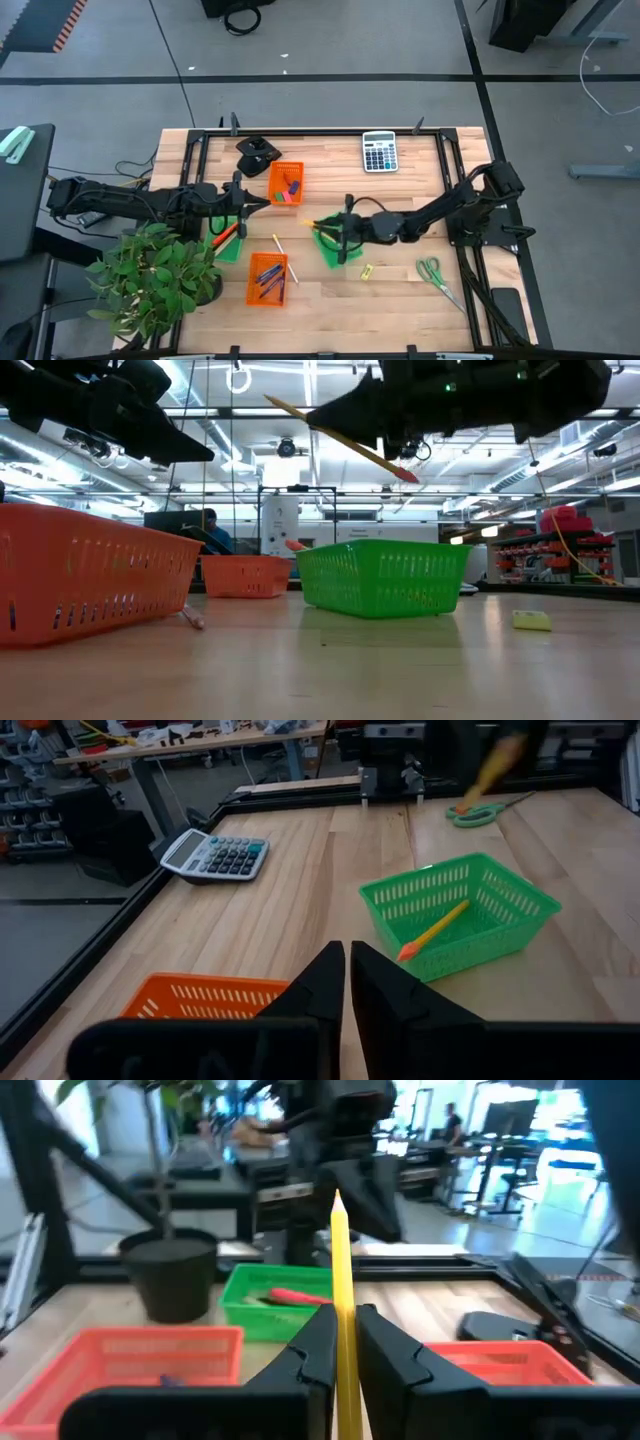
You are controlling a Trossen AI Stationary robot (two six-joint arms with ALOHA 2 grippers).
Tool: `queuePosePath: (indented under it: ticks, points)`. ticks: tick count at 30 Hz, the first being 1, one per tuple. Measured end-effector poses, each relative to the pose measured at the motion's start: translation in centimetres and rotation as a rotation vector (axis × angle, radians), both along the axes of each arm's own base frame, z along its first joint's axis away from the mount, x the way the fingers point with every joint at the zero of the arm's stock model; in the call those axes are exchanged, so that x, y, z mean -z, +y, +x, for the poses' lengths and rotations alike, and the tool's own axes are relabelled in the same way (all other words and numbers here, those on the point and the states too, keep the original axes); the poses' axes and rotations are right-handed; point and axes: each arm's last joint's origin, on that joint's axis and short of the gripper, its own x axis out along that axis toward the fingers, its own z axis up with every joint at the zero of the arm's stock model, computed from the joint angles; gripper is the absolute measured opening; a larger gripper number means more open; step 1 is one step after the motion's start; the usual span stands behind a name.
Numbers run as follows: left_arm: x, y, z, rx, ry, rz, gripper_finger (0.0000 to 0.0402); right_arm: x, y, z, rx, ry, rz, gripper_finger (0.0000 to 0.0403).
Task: Sort crayons/erasers/pens/pencils in bins
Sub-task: Put the yellow pencil into the right green basket
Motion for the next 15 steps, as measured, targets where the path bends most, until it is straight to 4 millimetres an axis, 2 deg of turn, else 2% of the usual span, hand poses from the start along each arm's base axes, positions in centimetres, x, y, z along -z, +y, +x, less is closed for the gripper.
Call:
queuePosePath:
  ticks: [5, 8, 15]
  points:
    - [0.0, 0.0, 0.0, 0.000, 0.001, 0.000, 0.0034, 1.0, 0.0, -0.8, 0.012, -0.007, 0.054, 0.0040]
    - [0.0, 0.0, 0.0, 0.000, 0.001, 0.000, 0.0031, 2.3, 0.1, -0.9, 0.009, 0.045, 0.088, 0.0040]
    - [0.0, 0.0, 0.0, -0.001, -0.001, -0.004, 0.0032, 4.3, -0.4, -0.1, 0.038, 0.079, 0.124, 0.0040]
